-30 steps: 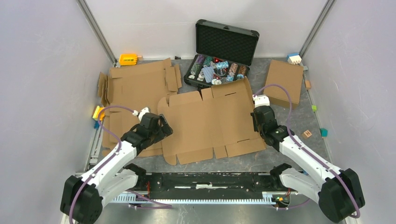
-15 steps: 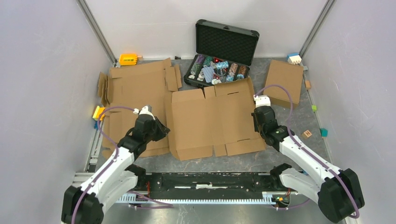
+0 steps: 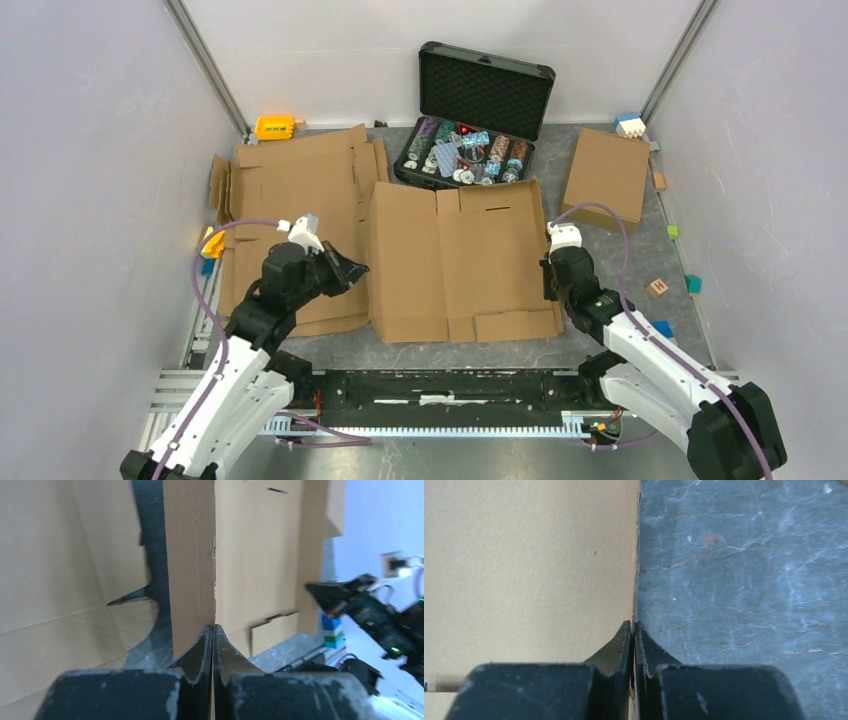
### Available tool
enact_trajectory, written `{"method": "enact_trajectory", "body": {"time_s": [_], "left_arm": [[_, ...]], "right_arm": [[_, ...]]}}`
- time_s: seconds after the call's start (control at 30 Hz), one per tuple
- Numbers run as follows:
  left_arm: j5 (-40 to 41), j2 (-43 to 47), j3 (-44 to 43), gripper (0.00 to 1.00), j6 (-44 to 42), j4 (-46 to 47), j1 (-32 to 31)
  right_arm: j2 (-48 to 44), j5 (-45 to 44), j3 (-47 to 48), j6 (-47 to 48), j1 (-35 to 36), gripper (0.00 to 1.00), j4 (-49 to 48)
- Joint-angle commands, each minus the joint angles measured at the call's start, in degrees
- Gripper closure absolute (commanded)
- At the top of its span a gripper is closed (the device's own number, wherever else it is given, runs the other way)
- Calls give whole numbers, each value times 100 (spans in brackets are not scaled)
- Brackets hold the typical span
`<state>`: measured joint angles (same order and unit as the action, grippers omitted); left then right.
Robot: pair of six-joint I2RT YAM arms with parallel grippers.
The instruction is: Fold the paper box
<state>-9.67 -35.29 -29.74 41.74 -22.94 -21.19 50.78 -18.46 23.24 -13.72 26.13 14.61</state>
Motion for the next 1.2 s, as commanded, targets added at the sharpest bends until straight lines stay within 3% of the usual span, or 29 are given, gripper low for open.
{"method": "enact_trajectory", "body": {"time_s": [0.0, 0.07, 0.2, 0.23, 0.27, 0.3, 0.33, 0.37, 0.47, 0.53, 0.63, 0.73, 0.97, 1.1, 1.17], "left_arm": [[-965, 139, -716, 98, -19, -294, -16], [-1142, 157, -933, 98, -39, -489, -12], [-1403, 158, -1090, 96, -63, -665, -15], [-1323, 125, -1083, 91, -88, -742, -15], [-1196, 73, -1071, 77, -115, -848, -13], [-1027, 2, -1042, 49, -149, -965, -11], [-895, -124, -978, 28, -165, -1061, -14], [-761, -275, -926, 14, -172, -1148, -17], [-599, -709, -668, 5, -249, -1142, -8], [-510, -952, -490, 5, -140, -979, -16], [-692, -1102, -390, 12, -156, -661, -12], [-599, -989, -348, 29, -279, -591, -10], [-343, -764, -395, 94, -322, -738, -15], [-830, -532, -493, 98, -388, -747, -18], [-975, -306, -582, 98, -418, -788, -15]], "right_arm": [[-206, 956, -278, -362, 12, 92, -389], [-186, 1169, -303, -415, 19, 90, -372], [-222, 1127, -363, -482, 23, 67, -363], [-215, 1052, -336, -491, 21, 60, -363], [-183, 957, -298, -501, 20, 59, -349], [-138, 916, -220, -498, 20, 59, -314], [-67, 893, -160, -479, 16, 59, -279], [5, 867, -86, -460, 15, 59, -226], [67, 859, -21, -462, 17, 60, -153], [8, 865, -56, -499, 16, 60, -137], [-98, 947, -127, -543, 12, 59, -126], [-190, 1064, -153, -572, 18, 60, -53], [-408, 1062, -127, -631, 16, 58, 233], [-422, 1128, -86, -684, 19, 48, 404], [-474, 1088, -74, -689, 16, 34, 487]]}}
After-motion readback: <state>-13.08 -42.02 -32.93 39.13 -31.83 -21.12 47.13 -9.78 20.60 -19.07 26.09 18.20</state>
